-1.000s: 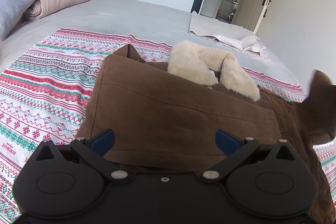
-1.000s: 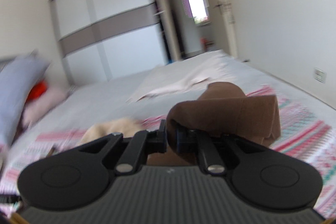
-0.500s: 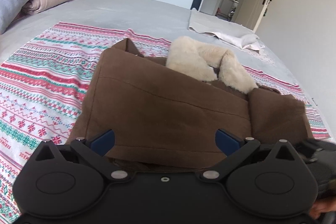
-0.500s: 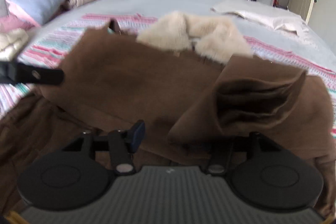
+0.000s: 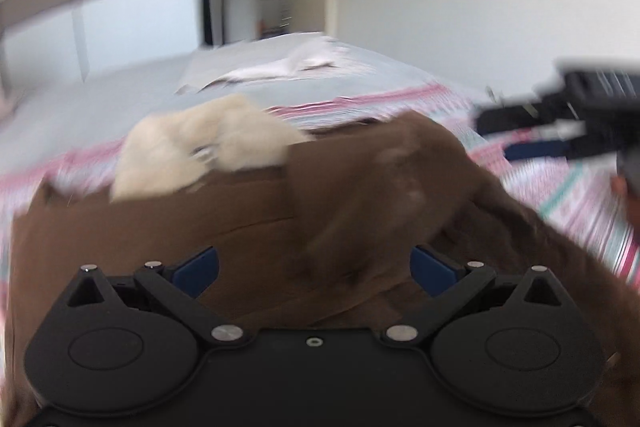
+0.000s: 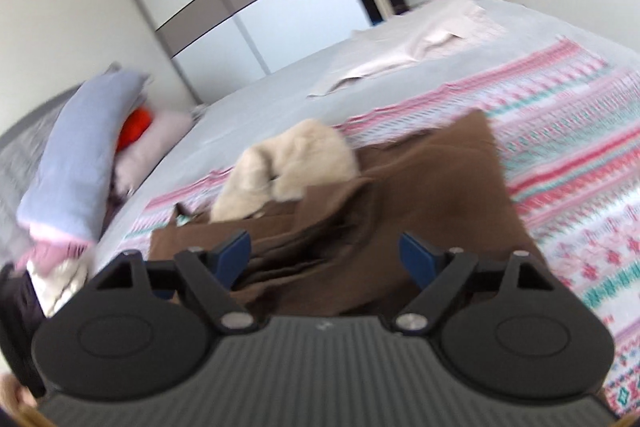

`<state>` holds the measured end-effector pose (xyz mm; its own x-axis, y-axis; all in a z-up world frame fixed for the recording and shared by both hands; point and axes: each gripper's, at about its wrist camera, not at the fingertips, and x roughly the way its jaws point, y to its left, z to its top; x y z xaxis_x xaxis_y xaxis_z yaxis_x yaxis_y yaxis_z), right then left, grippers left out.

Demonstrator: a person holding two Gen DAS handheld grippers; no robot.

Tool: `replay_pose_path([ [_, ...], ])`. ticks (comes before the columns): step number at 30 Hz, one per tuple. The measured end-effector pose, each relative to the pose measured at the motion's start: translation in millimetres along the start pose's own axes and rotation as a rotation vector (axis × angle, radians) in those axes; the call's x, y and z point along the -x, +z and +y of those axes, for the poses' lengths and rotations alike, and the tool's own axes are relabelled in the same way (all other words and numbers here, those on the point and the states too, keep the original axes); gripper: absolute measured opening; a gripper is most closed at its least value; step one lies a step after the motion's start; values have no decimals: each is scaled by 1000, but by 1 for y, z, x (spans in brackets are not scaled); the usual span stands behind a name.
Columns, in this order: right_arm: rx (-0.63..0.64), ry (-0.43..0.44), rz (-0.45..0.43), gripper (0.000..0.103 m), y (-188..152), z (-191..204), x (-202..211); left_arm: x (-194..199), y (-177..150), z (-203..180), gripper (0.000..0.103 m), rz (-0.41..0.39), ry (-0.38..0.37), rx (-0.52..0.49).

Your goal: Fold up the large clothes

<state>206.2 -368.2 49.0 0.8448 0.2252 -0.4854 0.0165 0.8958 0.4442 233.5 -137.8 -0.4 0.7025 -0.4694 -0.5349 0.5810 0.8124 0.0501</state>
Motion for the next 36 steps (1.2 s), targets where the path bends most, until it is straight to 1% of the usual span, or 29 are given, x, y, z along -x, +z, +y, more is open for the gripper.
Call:
replay_pose_path([
  [1,-21,-8,2,82,0,-8,0,-8,2,-12,103,0,17,-48],
  [2,-35,-20,4,82,-1,-14,-1,-15,5,-21,102,5,32,-73],
  [4,-44,-46,9,82,-1,-24,-4,-27,12,-29,101,0,57,-62],
  [5,-48,-57,10,82,-3,-29,-5,-32,16,-29,86,-5,58,-38],
  [6,-54,-64,9,82,-4,-34,-5,-35,19,-28,75,-6,52,-9],
  [7,-63,-67,8,82,-5,-38,-4,-38,22,-25,50,-5,53,26],
  [8,-78,-68,4,82,-5,-43,-5,-37,25,-20,27,-18,62,71],
  [9,-92,-66,2,82,-6,-48,-4,-32,25,-14,23,-58,104,137],
  [11,-112,-69,-3,82,-6,-55,-5,-10,19,4,21,-155,247,294],
  [12,-115,-75,-6,82,-6,-58,-4,-1,15,15,21,-172,285,377],
  [13,-113,-88,-9,82,-6,-61,-5,4,9,28,23,-159,293,454],
  [14,-114,-107,-13,82,-7,-64,-6,6,2,42,25,-128,290,524],
  [16,-132,-142,-14,82,-8,-73,-7,8,-15,73,25,-59,246,646],
  [17,-152,-150,-12,82,-9,-77,-7,9,-24,88,30,-51,218,699],
  [19,-188,-151,-11,82,-11,-87,-8,14,-40,116,32,-71,170,783],
  [22,-213,-162,-15,82,-12,-94,-7,17,-51,145,33,-88,154,882],
  [23,-220,-163,-17,82,-12,-95,-7,14,-52,152,33,-80,132,897],
  [25,-238,-161,-24,82,-12,-97,-6,3,-50,159,33,-34,73,893],
  [27,-248,-159,-30,82,-12,-98,-6,-13,-46,154,33,19,29,865],
  [29,-246,-165,-30,82,-12,-98,-6,-30,-42,148,33,55,-13,837],
  [31,-239,-171,-28,82,-11,-98,-7,-51,-41,145,33,108,-59,843],
  [32,-237,-176,-29,82,-11,-99,-7,-59,-40,143,33,117,-43,848],
  [34,-244,-186,-38,85,-11,-102,-6,-66,-38,139,32,105,-20,845],
  [35,-253,-189,-48,86,-10,-104,-5,-67,-34,136,31,102,-11,825],
  [36,-254,-191,-57,86,-10,-105,-4,-65,-29,131,26,91,-2,777],
])
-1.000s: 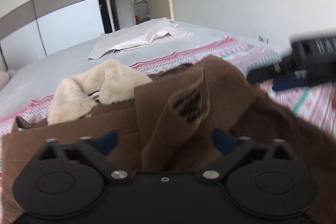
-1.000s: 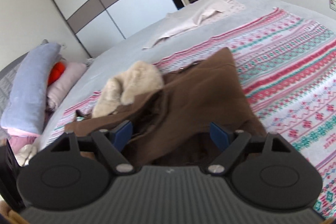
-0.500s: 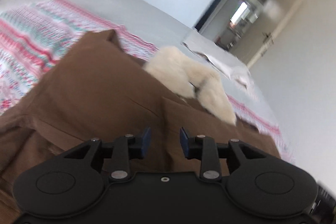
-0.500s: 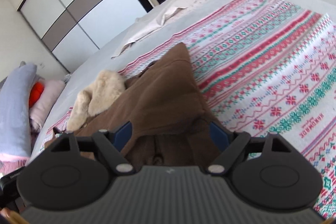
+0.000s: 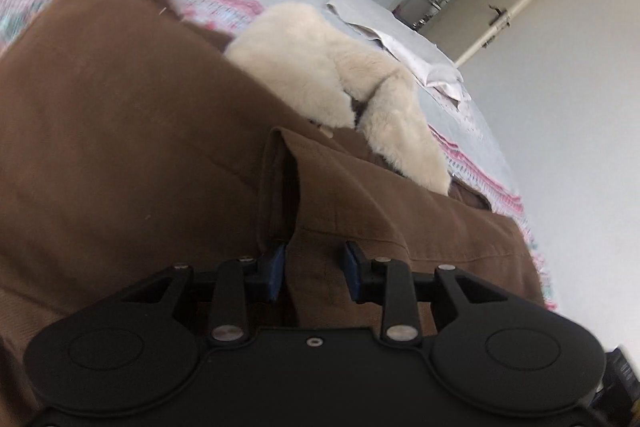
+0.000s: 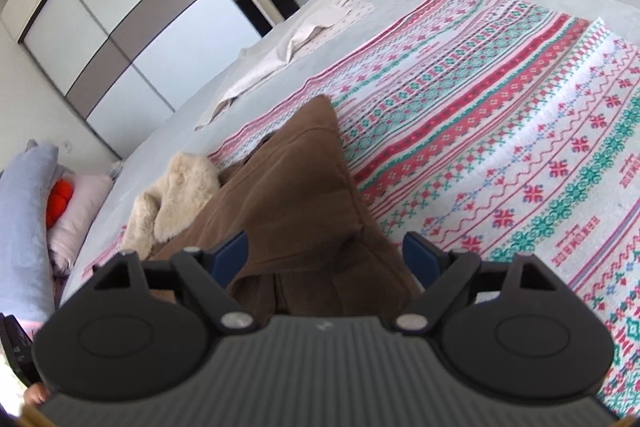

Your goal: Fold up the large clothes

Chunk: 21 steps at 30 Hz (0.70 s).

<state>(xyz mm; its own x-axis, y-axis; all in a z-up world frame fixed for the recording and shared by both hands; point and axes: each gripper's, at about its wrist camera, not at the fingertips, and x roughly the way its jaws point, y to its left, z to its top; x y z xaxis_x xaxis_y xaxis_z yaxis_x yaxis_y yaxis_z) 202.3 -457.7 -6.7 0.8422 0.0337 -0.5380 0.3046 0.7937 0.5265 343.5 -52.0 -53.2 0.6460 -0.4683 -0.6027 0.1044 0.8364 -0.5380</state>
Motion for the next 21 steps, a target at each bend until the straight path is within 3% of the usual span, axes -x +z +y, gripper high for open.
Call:
replay_pose_path([
  [1,8,0,-11,86,1,-1,1,5,0,-6,11,-32,3,-49],
  [5,44,-24,-25,86,3,-3,0,46,4,-19,9,-184,-40,-84],
  [7,61,-40,-14,86,2,-5,-3,63,6,-21,9,-270,-17,-100],
  [9,68,-69,-6,86,0,-7,-8,64,7,-21,9,-316,94,-148],
  [10,71,-96,1,86,-1,-8,-11,57,6,-21,11,-291,175,-192],
  [13,90,-228,44,85,-5,-14,-22,17,-1,-21,15,-104,404,-358],
  [14,95,-260,45,85,-6,-15,-24,19,-6,-19,15,-123,432,-378],
  [17,94,-247,-2,80,0,-10,-16,49,-16,-13,15,-312,336,-331],
  [18,112,-228,-26,69,2,-3,-12,56,-17,-13,15,-345,281,-322],
  [19,144,-199,-50,50,3,5,-8,56,-15,-16,15,-359,226,-327],
  [21,223,-136,-77,36,1,26,-5,54,-16,-19,15,-330,140,-355],
])
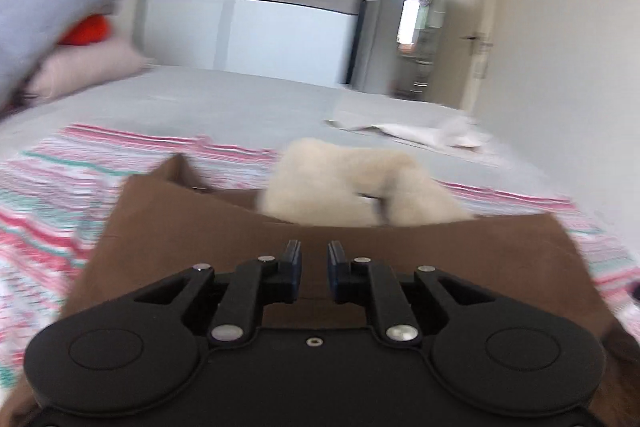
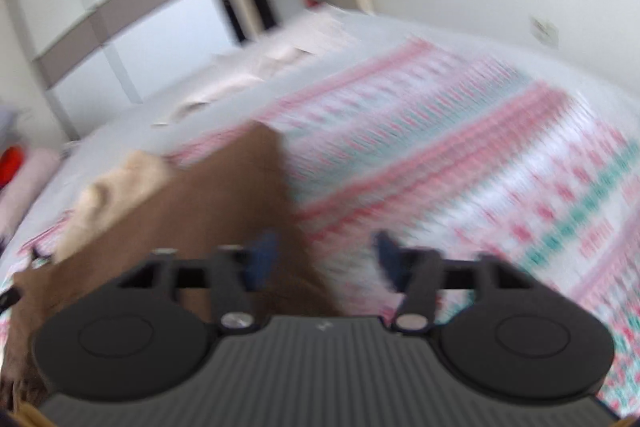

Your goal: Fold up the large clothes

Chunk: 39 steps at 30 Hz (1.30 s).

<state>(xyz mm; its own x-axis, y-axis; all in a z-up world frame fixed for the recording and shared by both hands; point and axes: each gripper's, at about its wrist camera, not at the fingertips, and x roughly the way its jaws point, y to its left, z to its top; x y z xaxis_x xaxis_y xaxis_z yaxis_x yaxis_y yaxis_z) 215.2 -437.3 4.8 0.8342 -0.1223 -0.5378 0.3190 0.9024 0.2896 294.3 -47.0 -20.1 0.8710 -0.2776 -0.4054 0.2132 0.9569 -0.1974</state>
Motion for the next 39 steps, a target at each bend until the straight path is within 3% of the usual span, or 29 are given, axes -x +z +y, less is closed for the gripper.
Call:
replay_pose_path([
  [3,86,75,24,32,-7,25,-7,-17,-16,1,16,121,-118,-22],
  [4,101,79,54,29,-13,29,-15,-30,-24,3,18,189,-110,-30],
  [5,112,52,106,25,-21,30,-28,-37,-36,5,17,205,-111,-46],
  [6,128,21,149,22,-31,28,-40,-35,-45,7,17,167,-125,-52],
  [9,220,-9,129,23,-41,38,-40,-32,-37,5,18,183,-108,-20],
  [11,208,-20,140,32,-31,45,-30,-21,-31,0,23,203,-88,-8],
  [12,179,1,135,46,-27,46,-23,-12,-28,-1,29,210,-87,0],
  [13,148,29,132,57,-23,44,-16,-1,-25,-1,47,214,-93,3],
  [14,123,61,131,60,-19,41,-6,9,-22,-2,65,217,-91,-2],
  [17,139,92,147,72,-13,45,21,40,-16,1,82,199,-72,-36],
  [19,189,78,152,86,-13,52,39,62,-13,4,88,192,-47,-64],
  [20,213,66,151,88,-14,56,49,73,-11,6,90,193,-30,-74],
  [26,301,27,99,98,-26,64,105,141,-13,21,103,205,61,-112],
  [32,359,-15,46,103,-37,63,149,194,-35,44,103,208,134,-106],
  [39,524,-106,99,103,-69,60,168,219,-52,95,103,271,197,-17],
])
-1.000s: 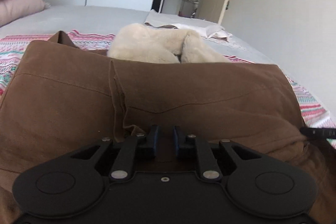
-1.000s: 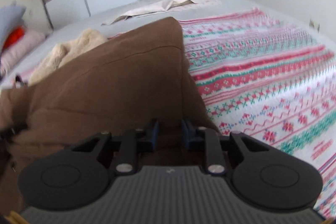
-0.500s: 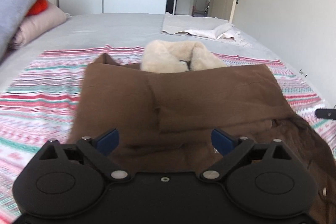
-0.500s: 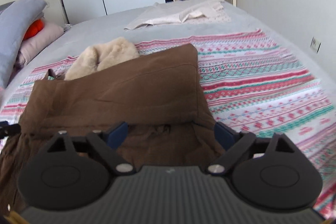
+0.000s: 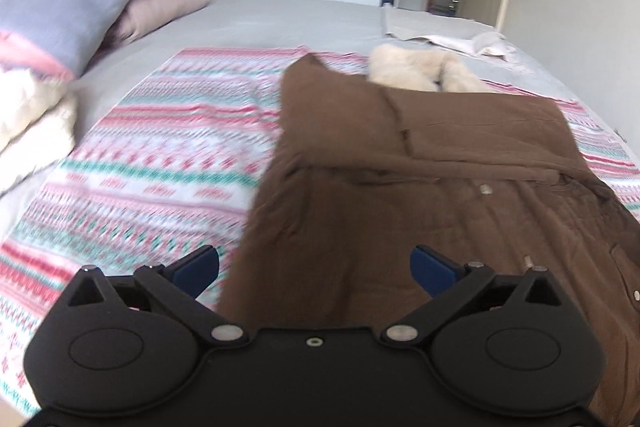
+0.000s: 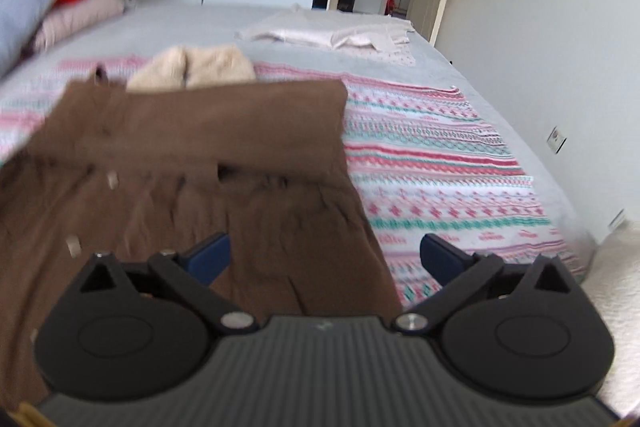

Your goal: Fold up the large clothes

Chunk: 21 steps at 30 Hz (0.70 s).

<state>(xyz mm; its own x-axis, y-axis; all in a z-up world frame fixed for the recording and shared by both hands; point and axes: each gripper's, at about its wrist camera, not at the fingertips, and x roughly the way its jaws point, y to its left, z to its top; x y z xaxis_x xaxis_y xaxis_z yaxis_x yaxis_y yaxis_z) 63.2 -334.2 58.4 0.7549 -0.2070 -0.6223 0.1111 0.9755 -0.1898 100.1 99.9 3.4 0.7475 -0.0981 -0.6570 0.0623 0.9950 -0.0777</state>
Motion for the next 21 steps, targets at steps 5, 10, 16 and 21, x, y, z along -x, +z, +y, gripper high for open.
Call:
replay_pose_path([
  [5,102,25,51,103,-28,3,2,-4,-17,44,103,85,26,95],
  [10,157,24,105,103,-54,2,-4,-4,-31,73,103,149,-26,142],
  [16,210,50,180,103,-78,-6,-13,1,-45,85,103,211,-219,120],
  [21,127,253,242,103,-88,-26,-10,3,-55,99,103,273,-407,138],
])
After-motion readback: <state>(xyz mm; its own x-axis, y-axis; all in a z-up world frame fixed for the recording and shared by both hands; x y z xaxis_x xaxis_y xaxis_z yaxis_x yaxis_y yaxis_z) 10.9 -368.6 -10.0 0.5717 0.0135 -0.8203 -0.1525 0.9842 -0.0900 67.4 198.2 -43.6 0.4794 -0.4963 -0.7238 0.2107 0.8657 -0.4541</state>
